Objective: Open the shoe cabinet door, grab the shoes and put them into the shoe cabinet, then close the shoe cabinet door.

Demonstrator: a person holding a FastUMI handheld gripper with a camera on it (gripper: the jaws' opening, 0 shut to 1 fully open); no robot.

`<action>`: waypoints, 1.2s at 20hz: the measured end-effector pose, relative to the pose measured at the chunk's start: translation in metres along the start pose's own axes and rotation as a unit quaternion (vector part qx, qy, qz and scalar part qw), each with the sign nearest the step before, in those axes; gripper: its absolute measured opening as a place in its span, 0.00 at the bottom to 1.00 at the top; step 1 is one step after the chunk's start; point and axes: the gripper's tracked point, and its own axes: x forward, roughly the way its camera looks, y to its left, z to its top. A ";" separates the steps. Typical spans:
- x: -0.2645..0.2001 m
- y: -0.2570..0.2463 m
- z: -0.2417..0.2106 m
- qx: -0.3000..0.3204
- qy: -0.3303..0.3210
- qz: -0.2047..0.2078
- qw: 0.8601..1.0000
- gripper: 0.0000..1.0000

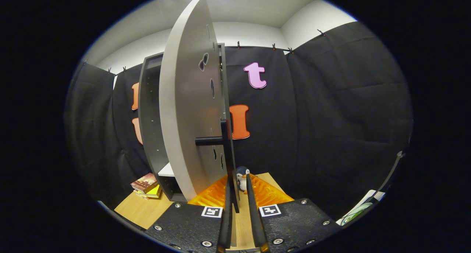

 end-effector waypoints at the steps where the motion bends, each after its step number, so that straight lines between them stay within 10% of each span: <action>1: 0.000 -0.004 -0.004 -0.002 0.005 0.003 1.000 0.22; 15: -0.012 -0.028 -0.004 -0.020 0.010 -0.001 1.000 0.32; 24: -0.057 -0.028 0.020 -0.025 -0.012 -0.060 0.998 0.79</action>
